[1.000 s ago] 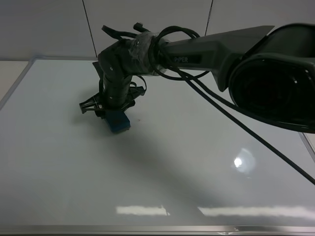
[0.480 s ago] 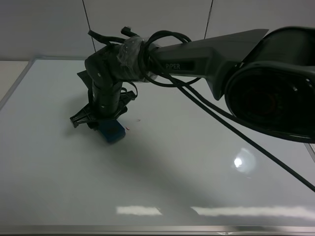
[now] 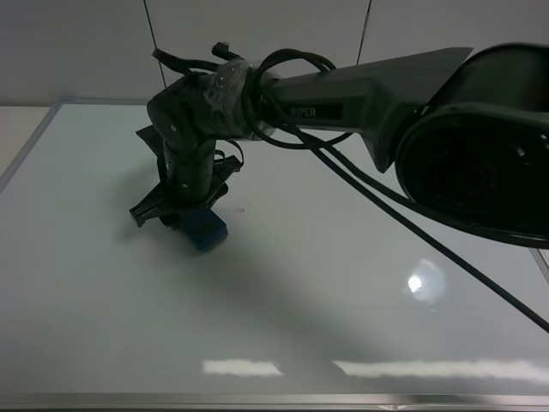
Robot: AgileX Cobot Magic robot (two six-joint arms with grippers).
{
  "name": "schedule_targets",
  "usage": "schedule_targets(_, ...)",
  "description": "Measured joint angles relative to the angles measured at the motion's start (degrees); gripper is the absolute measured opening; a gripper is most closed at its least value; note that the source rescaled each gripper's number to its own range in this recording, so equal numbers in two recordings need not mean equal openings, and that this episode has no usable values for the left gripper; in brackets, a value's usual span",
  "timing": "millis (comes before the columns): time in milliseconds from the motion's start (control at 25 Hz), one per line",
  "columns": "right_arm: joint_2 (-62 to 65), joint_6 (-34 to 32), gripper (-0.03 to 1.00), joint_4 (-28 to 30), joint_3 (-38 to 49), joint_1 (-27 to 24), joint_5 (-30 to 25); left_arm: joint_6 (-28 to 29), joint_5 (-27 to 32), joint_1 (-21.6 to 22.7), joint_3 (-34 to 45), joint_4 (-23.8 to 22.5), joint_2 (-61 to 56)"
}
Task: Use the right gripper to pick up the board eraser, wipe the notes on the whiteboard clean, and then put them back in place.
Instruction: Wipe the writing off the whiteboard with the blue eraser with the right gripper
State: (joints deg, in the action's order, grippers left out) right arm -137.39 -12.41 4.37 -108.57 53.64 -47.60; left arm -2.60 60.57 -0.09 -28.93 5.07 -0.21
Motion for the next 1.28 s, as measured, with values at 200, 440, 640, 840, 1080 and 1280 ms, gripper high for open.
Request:
schedule_targets(200,0.50,0.98,0.01,0.40,0.00,-3.38,-2.11,0.00,0.00,0.00,0.00,0.00,0.00)
schedule_targets(440,0.78,2.22,0.01,0.39,0.00,-7.66,-4.91,0.00,0.00,0.00,0.00,0.00,0.00)
schedule_targets(640,1.16,2.63,0.01,2.73,0.00,-10.38,-6.97,0.00,0.00,0.00,0.00,0.00,0.00)
schedule_targets(840,1.23,4.77,0.01,3.93,0.00,-10.75,-7.05,0.00,0.00,0.00,0.00,0.00,0.00)
schedule_targets(1080,1.23,9.56,0.01,0.89,0.00,-11.20,-6.88,0.00,0.00,0.00,0.00,0.00,0.00)
schedule_targets(1280,1.23,12.41,0.01,-1.92,0.00,-9.58,-6.81,0.00,0.00,0.00,0.00,0.00,0.00)
